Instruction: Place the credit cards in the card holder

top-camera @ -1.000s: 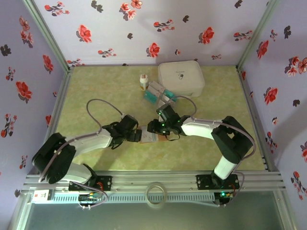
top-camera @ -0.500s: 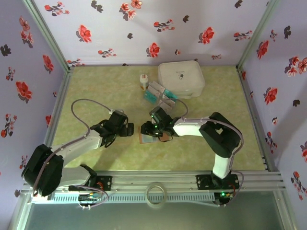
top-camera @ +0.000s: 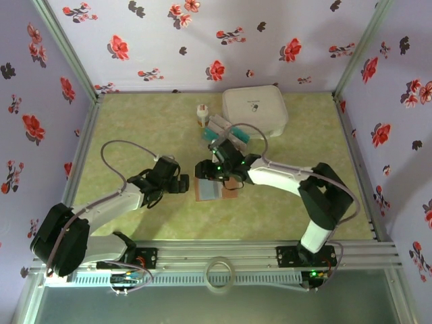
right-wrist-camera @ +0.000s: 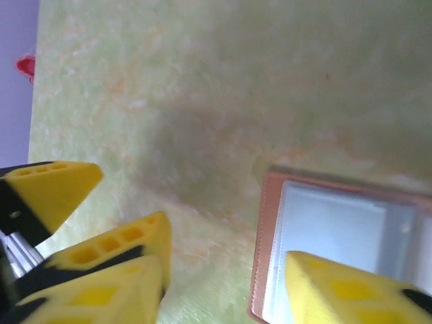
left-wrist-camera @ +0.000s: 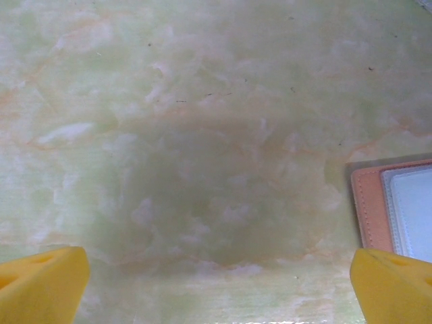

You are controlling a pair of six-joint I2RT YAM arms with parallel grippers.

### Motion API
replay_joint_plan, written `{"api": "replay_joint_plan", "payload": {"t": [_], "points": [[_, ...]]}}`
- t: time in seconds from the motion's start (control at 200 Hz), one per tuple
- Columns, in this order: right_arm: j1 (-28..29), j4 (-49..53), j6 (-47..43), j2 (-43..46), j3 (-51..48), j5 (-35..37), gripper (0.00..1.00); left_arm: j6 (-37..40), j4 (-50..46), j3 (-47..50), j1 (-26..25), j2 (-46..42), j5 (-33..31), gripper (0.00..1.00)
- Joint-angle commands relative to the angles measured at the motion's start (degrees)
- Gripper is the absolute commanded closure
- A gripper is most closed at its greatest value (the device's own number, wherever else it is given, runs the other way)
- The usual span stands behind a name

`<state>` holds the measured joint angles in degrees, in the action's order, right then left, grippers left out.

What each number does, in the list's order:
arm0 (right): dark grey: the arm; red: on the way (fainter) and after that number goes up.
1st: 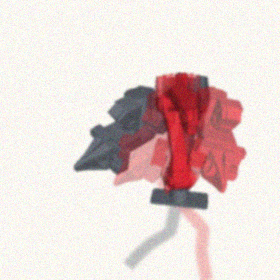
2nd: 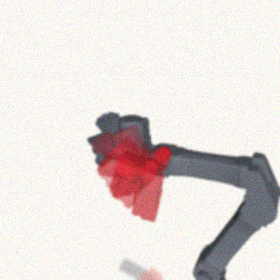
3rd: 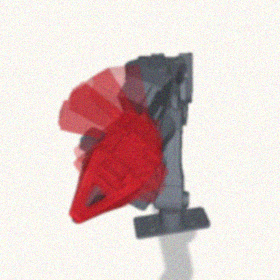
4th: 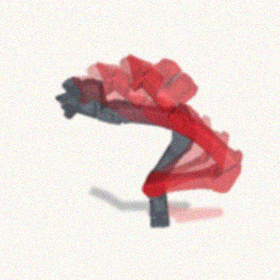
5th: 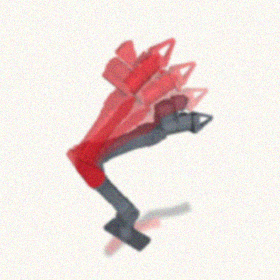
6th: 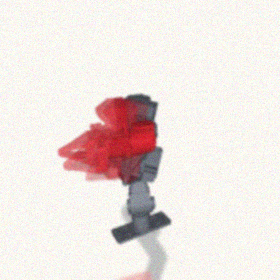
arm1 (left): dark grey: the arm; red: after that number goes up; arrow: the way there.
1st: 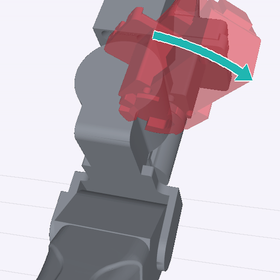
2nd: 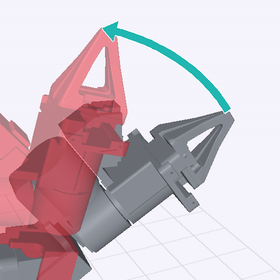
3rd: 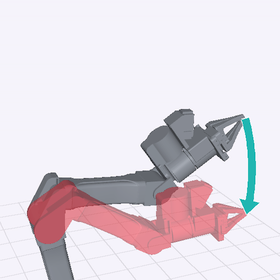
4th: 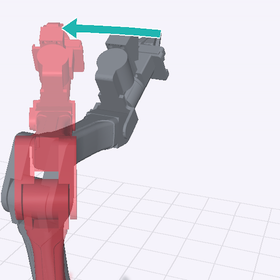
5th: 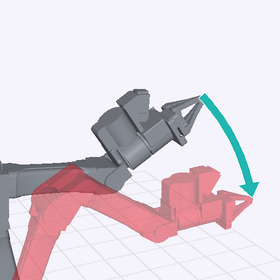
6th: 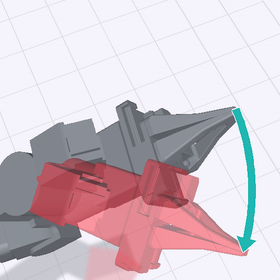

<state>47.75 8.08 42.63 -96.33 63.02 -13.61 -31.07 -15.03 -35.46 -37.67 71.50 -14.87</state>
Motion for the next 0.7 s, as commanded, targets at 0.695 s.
{"api": "replay_joint_plan", "payload": {"t": [0.695], "points": [[-11.01,29.00,-27.55,3.16,16.43,21.76,0.26,1.54,3.69,-5.49,-8.31,10.03,0.81,0.00]]}}
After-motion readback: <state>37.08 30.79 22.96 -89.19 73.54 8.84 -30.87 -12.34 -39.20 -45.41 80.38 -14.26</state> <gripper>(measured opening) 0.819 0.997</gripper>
